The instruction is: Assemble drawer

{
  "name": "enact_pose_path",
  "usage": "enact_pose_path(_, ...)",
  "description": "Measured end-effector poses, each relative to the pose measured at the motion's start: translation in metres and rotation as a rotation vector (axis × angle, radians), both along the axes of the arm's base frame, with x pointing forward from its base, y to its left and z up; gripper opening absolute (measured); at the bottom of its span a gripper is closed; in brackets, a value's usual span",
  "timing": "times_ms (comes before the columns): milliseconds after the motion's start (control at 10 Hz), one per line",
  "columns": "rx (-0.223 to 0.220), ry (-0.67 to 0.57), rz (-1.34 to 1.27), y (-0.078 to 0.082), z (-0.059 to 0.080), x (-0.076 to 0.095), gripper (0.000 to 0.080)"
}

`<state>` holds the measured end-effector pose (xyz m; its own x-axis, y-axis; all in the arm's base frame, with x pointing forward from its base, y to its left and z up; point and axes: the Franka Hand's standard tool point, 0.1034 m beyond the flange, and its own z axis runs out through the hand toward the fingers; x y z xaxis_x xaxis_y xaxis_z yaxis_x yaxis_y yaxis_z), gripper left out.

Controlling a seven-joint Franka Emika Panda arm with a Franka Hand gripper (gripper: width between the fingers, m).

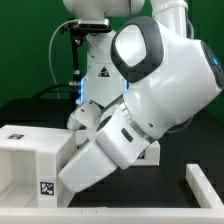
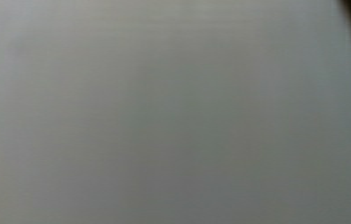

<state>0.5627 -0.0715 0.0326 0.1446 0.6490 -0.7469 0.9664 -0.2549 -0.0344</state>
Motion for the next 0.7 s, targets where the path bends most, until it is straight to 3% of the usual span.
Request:
enact_pose_path(300, -0.001, -0.001, 0.000, 0.001, 0.002, 0.001, 0.0034)
enact_pose_path(400, -0.003, 0.002, -0.004, 0.006, 0.011, 0.001, 0.0034)
enact_pose_path(500, 0.008, 0.000, -0.004, 0.012, 0.029, 0.004, 0.0034)
enact_pose_path(600, -0.007, -0.008, -0.024, 0.015, 0.053, 0.005, 0.0034)
enact_pose_path(700, 0.012, -0.018, -0.041, 0.015, 0.072, 0.006, 0.0034)
